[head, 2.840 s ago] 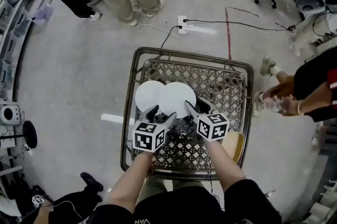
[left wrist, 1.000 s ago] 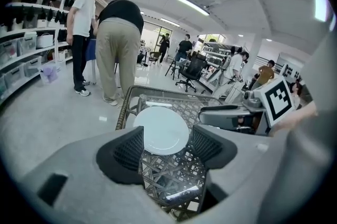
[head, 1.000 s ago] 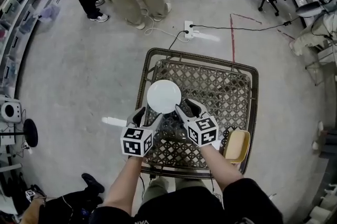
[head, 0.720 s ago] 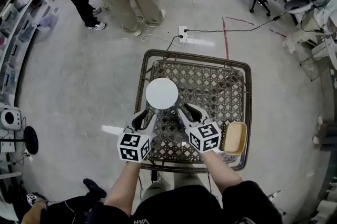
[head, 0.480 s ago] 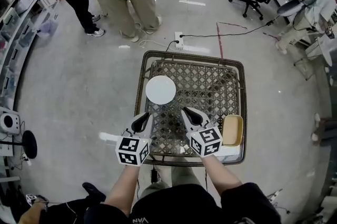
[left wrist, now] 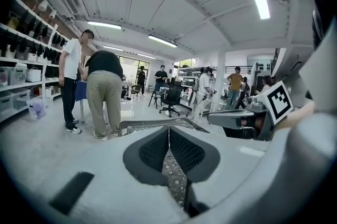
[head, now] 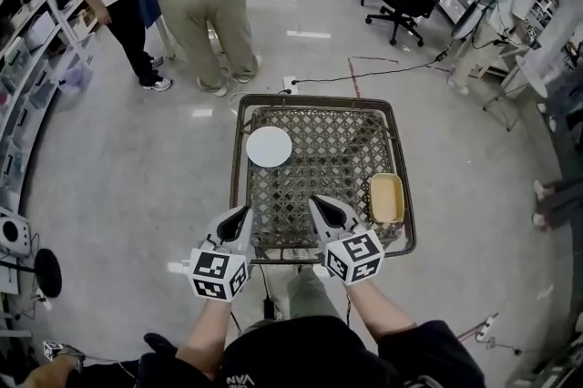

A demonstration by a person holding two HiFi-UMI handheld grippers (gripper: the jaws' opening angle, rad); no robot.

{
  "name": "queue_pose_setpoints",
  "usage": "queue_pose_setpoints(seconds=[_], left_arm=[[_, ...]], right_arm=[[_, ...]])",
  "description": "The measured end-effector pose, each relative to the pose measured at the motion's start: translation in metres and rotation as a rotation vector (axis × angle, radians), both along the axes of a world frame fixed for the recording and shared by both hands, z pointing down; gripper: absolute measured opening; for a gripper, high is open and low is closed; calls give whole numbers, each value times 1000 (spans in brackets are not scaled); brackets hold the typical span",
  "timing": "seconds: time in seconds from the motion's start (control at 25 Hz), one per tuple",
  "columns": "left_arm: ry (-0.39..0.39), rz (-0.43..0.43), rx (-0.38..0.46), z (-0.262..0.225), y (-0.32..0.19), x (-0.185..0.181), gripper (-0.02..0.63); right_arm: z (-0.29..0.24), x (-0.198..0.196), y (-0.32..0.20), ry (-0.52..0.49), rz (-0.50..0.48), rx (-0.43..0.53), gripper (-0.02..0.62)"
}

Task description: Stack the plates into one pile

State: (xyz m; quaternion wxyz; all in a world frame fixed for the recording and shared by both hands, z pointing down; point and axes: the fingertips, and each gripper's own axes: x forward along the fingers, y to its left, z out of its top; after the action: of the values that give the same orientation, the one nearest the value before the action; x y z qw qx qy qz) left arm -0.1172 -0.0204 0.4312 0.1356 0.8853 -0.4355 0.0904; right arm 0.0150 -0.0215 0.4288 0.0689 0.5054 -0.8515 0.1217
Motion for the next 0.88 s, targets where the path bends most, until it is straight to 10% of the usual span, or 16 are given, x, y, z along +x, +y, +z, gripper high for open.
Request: queue_pose_setpoints(seconds=[0.88], left_arm=[[-53, 6, 115, -42, 145, -36, 21]], right_arm=[[-29, -4, 151, 14, -44, 26, 2]])
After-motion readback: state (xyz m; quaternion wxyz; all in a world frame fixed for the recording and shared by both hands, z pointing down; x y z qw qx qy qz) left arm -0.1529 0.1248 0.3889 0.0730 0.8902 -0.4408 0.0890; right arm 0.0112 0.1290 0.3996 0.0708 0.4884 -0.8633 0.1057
